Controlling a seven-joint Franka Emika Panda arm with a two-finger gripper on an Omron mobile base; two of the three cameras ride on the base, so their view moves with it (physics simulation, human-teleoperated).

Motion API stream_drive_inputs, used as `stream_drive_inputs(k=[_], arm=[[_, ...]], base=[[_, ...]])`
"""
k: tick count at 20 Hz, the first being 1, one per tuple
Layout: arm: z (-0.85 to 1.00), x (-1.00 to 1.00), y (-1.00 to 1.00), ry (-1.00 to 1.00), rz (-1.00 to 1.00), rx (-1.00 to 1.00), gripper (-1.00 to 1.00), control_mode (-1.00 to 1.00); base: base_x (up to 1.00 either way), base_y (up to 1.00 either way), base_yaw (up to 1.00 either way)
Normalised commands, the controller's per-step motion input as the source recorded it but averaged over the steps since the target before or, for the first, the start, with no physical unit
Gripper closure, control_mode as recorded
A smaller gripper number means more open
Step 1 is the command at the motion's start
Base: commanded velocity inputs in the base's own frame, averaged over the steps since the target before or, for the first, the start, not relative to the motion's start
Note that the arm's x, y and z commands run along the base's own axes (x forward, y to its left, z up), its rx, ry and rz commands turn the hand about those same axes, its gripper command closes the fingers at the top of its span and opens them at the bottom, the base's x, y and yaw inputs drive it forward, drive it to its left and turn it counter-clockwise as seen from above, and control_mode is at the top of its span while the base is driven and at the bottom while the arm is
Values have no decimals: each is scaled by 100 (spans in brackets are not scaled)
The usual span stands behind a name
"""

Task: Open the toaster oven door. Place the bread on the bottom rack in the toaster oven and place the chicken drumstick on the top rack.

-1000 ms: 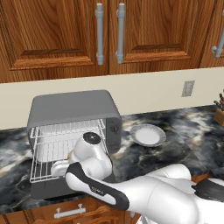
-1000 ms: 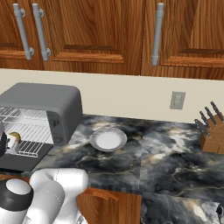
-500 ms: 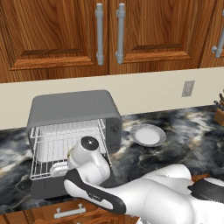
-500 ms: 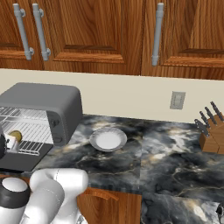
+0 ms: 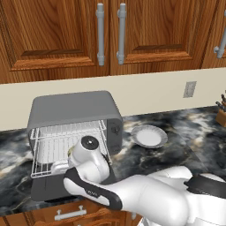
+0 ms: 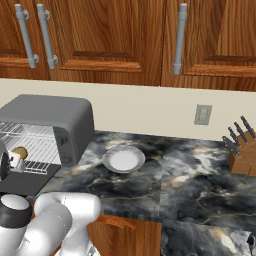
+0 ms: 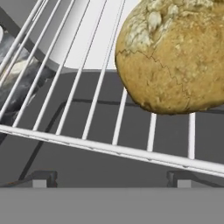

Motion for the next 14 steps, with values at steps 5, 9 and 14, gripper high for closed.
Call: stream_drive_inputs(k=[5, 9, 14], arm=[[3, 20, 0, 0, -3, -6, -100, -100], [4, 19, 0, -5, -3, -10, -100, -100], [0, 23, 0, -11, -4, -11, -100, -100]], base=[[0, 0, 0], [0, 0, 0], [0, 0, 0]])
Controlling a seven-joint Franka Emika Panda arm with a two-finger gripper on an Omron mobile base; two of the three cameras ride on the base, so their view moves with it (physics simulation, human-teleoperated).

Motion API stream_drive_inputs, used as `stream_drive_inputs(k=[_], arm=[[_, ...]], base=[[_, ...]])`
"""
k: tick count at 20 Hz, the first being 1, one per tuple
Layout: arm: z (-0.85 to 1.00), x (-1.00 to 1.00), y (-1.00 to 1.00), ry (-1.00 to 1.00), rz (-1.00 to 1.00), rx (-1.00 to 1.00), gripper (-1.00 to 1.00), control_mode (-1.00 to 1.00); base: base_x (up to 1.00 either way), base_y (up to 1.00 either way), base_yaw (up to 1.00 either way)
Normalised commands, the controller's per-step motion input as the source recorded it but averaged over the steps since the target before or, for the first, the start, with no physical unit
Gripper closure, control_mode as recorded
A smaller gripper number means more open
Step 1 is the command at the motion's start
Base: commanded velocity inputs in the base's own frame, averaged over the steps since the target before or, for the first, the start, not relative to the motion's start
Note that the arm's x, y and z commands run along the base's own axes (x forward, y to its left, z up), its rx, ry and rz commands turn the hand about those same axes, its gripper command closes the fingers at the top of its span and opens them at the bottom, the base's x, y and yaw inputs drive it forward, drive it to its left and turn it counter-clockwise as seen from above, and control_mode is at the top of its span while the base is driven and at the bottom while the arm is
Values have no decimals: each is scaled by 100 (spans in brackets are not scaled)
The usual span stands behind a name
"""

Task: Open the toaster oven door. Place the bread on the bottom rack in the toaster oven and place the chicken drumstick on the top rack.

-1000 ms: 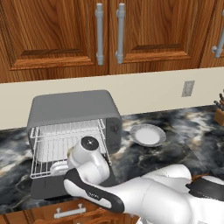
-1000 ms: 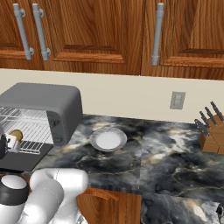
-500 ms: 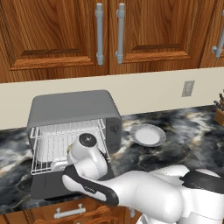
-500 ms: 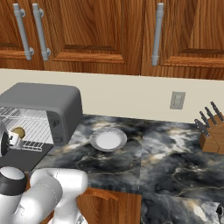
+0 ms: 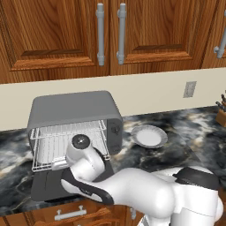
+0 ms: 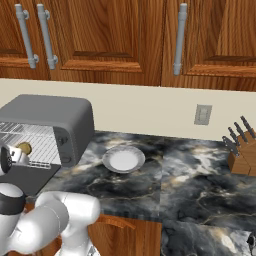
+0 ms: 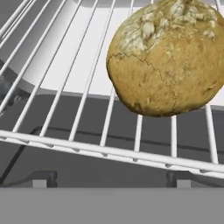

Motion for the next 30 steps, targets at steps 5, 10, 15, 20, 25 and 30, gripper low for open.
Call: stream_drive_inputs(k=[5, 10, 15, 20, 25, 30], arm=[[0, 21, 3, -15, -6, -8, -100, -100], [0, 15, 3, -9, -6, -1, -100, -100], [0, 15, 1, -3, -7, 0, -100, -100], [0, 26, 0, 0, -6, 0, -100, -100], [0, 22, 0, 0, -2, 0, -100, -100], [-4, 13, 0, 0, 0, 0, -100, -100]], base=[[0, 0, 0], [0, 0, 0], [0, 0, 0], [0, 0, 0], [0, 0, 0], [0, 0, 0]])
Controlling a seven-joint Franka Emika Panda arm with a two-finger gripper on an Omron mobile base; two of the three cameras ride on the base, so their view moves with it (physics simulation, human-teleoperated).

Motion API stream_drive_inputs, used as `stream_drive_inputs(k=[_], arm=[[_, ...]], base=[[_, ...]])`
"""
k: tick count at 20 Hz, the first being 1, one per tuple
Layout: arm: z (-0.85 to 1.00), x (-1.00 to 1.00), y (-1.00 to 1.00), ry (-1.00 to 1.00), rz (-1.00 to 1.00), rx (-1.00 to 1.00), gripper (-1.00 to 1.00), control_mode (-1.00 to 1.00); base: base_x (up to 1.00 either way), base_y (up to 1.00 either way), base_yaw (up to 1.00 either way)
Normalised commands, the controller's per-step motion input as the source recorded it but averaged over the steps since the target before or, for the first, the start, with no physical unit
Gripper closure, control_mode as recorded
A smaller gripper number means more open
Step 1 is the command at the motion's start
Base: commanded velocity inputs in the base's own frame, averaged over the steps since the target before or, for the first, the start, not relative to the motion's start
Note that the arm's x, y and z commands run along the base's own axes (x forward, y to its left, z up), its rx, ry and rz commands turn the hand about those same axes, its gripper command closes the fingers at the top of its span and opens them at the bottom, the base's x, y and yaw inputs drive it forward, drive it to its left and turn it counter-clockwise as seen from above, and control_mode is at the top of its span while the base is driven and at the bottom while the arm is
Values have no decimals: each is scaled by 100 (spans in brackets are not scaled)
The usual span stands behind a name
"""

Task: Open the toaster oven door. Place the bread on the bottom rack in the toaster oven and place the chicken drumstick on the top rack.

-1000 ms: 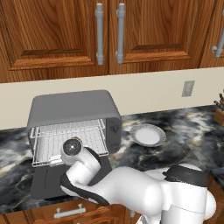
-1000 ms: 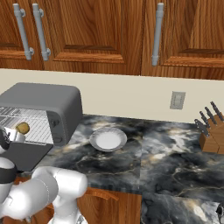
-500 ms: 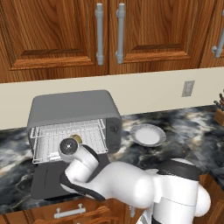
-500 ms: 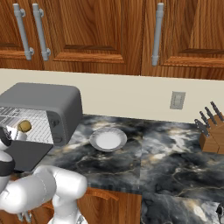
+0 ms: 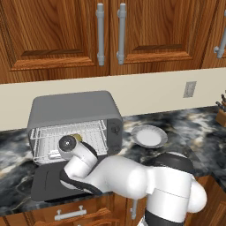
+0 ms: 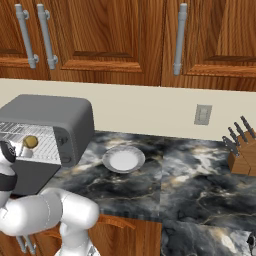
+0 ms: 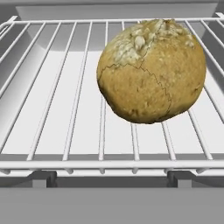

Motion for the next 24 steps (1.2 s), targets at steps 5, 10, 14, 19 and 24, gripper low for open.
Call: stream_drive_inputs(k=[5, 10, 14, 19, 24], arm=[[-2, 24, 0, 0, 0, 0, -100, -100], [-2, 20, 0, 0, 0, 0, -100, -100], [0, 8, 1, 0, 0, 0, -100, -100], [-6, 0, 9, -3, 0, 0, -100, -100], [-3, 5, 11, -12, 0, 0, -100, -100]], base=[[0, 0, 0], [0, 0, 0], [0, 0, 0], [0, 0, 0], [0, 0, 0]])
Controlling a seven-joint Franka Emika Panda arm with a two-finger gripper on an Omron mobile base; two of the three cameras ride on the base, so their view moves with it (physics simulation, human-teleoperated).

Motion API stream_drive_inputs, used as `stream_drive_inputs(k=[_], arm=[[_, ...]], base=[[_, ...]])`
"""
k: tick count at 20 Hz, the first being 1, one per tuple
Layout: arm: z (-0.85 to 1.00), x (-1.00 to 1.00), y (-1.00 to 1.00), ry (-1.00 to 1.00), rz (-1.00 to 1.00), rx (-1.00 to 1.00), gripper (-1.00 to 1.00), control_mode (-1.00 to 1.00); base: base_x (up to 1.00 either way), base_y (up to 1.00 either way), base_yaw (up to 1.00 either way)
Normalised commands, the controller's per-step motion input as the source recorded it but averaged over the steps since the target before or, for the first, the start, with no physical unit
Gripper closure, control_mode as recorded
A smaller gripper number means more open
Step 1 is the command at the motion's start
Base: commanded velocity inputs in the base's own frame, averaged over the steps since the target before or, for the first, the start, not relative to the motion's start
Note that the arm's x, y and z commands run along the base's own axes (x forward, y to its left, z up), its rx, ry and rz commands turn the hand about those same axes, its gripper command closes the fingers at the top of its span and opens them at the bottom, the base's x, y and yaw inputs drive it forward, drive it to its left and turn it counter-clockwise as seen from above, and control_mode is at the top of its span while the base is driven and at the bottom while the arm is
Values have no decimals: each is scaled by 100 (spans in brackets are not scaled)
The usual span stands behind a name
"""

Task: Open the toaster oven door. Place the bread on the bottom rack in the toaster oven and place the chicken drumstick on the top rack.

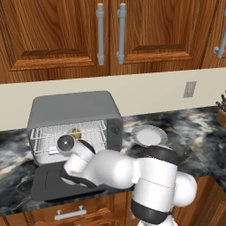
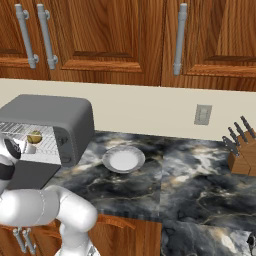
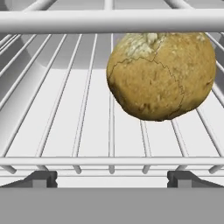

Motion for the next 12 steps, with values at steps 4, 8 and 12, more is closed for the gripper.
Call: stream_drive_inputs(k=[4, 8, 12], arm=[[0, 19, 6, -10, 0, 0, -100, -100], [-2, 8, 7, -8, 0, 0, -100, -100], [0, 7, 4, -2, -1, 0, -100, -100]], base=[[0, 0, 0], [0, 0, 0], [0, 0, 0]])
